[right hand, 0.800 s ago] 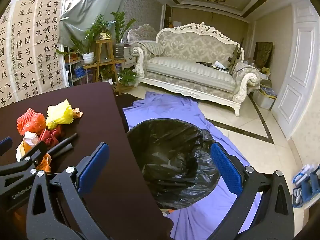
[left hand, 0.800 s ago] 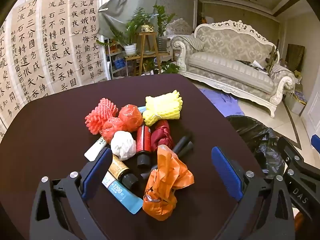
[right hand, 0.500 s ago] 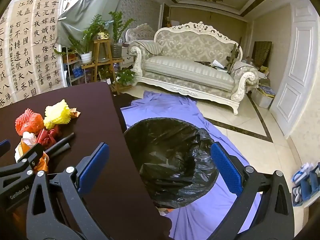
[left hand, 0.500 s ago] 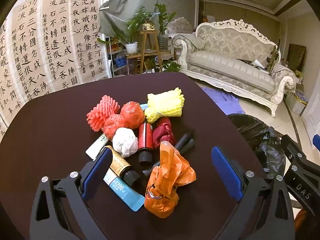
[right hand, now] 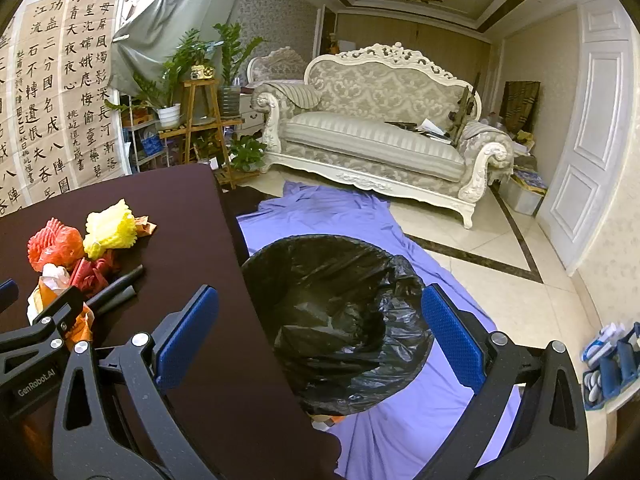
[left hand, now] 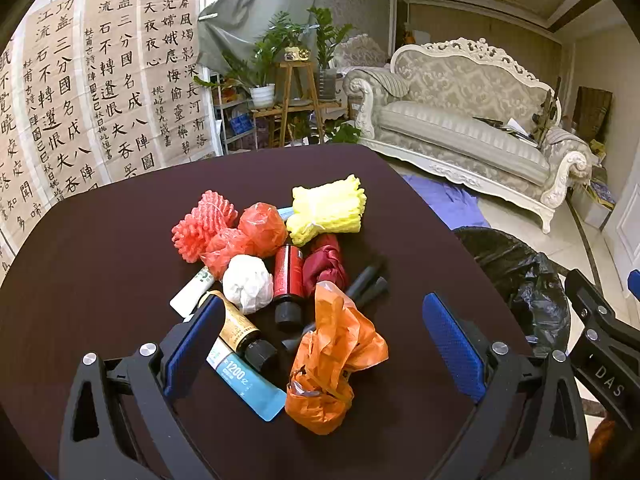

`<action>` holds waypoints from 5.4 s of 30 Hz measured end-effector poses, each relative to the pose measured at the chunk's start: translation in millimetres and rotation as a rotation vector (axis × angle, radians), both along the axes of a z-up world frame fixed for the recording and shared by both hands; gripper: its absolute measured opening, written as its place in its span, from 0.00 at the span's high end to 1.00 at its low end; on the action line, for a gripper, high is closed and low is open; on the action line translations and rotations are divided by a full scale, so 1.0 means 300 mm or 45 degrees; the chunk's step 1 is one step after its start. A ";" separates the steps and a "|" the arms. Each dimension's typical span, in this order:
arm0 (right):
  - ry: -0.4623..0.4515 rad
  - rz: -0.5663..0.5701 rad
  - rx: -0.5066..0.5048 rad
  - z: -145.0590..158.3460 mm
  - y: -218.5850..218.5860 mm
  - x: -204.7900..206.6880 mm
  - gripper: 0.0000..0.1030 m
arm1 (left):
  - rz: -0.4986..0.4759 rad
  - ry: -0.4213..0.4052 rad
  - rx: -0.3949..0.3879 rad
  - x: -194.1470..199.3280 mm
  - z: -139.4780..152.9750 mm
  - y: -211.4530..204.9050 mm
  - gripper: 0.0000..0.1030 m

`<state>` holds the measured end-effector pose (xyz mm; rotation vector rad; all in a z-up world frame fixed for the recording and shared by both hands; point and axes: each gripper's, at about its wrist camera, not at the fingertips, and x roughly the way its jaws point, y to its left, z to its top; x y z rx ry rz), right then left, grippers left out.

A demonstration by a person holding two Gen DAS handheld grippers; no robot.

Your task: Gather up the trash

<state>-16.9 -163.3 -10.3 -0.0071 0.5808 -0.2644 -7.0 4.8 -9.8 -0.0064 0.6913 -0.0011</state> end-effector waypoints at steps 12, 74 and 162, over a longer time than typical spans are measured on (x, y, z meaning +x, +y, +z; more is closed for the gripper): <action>0.002 -0.014 -0.001 0.002 -0.020 -0.007 0.04 | -0.003 0.009 0.004 0.013 0.016 -0.026 0.07; 0.015 -0.017 0.015 -0.008 -0.046 -0.022 0.06 | -0.062 0.039 -0.001 0.009 -0.003 -0.115 0.07; 0.160 0.460 0.146 -0.042 0.305 0.016 0.67 | 0.204 0.225 -0.054 -0.027 -0.065 0.306 0.28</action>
